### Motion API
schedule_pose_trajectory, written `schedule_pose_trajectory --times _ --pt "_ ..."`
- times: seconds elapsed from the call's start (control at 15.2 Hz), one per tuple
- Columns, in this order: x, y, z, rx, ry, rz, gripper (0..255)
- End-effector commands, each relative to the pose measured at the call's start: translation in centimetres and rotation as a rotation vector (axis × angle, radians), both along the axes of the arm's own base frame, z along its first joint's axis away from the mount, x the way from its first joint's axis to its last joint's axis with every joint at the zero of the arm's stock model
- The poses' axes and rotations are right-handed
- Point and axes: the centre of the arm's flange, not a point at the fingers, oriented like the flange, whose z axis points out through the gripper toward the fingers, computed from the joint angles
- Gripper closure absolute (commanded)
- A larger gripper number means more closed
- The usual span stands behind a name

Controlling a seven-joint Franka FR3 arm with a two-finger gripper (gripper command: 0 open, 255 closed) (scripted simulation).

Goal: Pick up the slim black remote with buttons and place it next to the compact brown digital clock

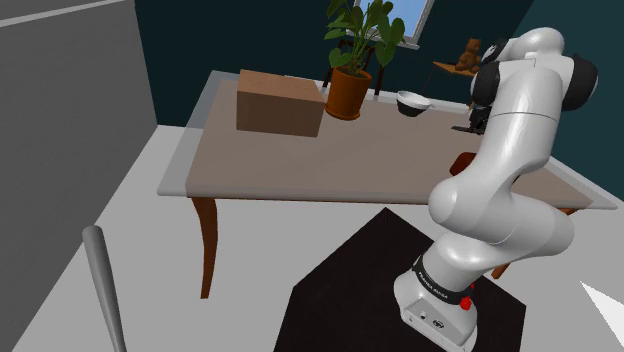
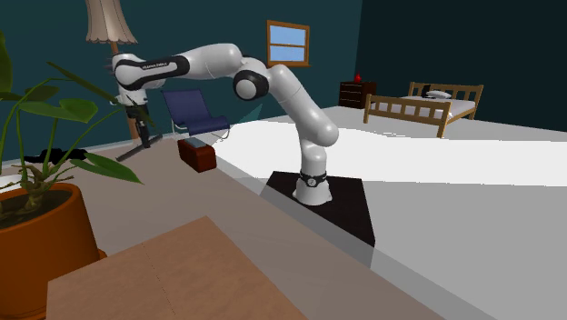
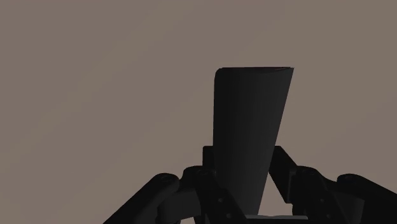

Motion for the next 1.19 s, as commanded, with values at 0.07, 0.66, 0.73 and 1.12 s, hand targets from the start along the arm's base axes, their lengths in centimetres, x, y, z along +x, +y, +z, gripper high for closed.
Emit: schedule_pose_trajectory --times 0.07,0.66,0.73,1.12 --pt "0.1 0.1 -1.6 -0.001 0.000 0.000 255" --pt "0.1 0.1 -6.4 -0.001 0.000 0.000 255" --pt "0.1 0.1 -6.9 -0.001 0.000 0.000 255" --pt "0.1 0.1 -10.0 -0.001 0.000 0.000 255"
